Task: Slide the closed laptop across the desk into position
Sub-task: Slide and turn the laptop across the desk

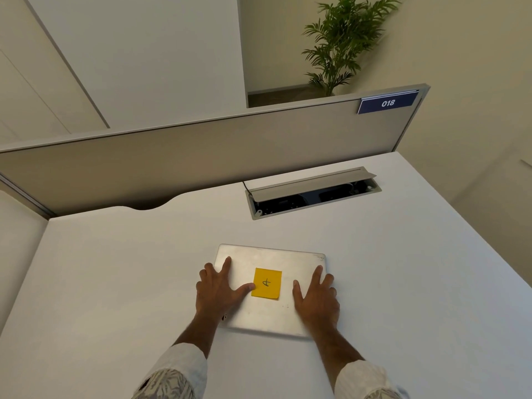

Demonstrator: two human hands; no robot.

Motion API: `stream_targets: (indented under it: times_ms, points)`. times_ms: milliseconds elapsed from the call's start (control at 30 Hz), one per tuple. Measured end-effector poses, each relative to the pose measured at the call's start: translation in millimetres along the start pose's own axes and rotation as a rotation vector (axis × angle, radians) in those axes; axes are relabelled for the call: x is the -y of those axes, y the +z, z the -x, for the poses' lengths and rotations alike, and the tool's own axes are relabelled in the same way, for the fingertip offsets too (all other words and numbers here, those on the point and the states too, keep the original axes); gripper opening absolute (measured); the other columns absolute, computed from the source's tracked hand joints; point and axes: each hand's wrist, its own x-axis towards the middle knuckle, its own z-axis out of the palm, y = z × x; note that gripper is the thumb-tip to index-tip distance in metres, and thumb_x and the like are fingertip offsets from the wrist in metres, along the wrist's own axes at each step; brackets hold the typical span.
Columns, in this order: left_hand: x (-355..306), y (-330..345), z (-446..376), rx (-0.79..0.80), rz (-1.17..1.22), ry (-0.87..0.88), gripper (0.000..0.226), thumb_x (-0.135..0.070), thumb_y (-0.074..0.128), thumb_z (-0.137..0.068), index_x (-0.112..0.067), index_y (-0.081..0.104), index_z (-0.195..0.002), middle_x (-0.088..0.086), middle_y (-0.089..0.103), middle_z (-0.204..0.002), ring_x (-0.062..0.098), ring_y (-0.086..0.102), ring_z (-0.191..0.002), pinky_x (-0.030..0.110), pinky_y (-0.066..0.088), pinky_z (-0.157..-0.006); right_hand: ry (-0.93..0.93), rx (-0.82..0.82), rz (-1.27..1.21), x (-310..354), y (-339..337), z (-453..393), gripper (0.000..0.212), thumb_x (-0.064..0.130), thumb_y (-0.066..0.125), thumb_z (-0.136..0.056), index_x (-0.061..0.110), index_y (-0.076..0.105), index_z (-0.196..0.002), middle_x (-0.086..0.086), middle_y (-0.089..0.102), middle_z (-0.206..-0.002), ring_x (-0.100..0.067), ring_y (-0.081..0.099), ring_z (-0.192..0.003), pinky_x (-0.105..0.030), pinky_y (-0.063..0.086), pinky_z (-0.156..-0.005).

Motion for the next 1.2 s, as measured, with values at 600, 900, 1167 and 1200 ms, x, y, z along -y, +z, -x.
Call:
stream_targets:
  times_ms: [600, 900, 1167, 1200]
  points:
    - [-2.4, -13.1, 4.6, 0.143, 0.498, -0.161, 0.137, -0.089, 0.075, -0.044, -0.036, 0.017, -0.155, 0.009, 0.041, -0.132, 0.031, 0.037, -0.135, 0.05, 0.043, -0.104, -0.029, -0.039, -0.07, -10.2, -2.9, -3.6, 0.081, 0.073, 0.028, -0.089, 0.022, 0.02, -0.152, -0.011, 0.041, -0.125, -0.027, 0.059, -0.101, -0.038, 0.057, -0.072]
    - [-1.5, -17.3, 13.7, 0.133, 0.581, -0.162, 0.135, -0.089, 0.075, -0.043, -0.037, 0.017, -0.153, 0.008, 0.043, -0.129, 0.032, 0.045, -0.13, 0.05, 0.048, -0.1, -0.068, -0.043, -0.061, -10.3, -11.8, -6.3, 0.081, 0.073, 0.027, -0.09, 0.024, 0.016, -0.153, -0.011, 0.042, -0.124, -0.025, 0.059, -0.1, -0.037, 0.058, -0.074]
    - [4.4, -26.1, 29.4, 0.079, 0.623, -0.196, 0.13, -0.084, 0.078, -0.049, -0.035, 0.017, -0.152, 0.008, 0.043, -0.131, 0.03, 0.045, -0.131, 0.049, 0.047, -0.099, -0.133, -0.035, -0.029, 0.4, -24.2, -12.0, 0.08, 0.073, 0.027, -0.09, 0.026, 0.014, -0.154, -0.011, 0.044, -0.123, -0.025, 0.059, -0.099, -0.036, 0.055, -0.075]
    - [6.2, -27.6, 32.1, 0.074, 0.628, -0.206, 0.13, -0.084, 0.078, -0.049, -0.035, 0.017, -0.153, 0.008, 0.043, -0.131, 0.03, 0.045, -0.131, 0.049, 0.048, -0.099, -0.146, -0.033, -0.03, 2.3, -24.9, -11.9, 0.08, 0.073, 0.027, -0.09, 0.026, 0.014, -0.154, -0.011, 0.045, -0.123, -0.025, 0.059, -0.099, -0.036, 0.055, -0.074]
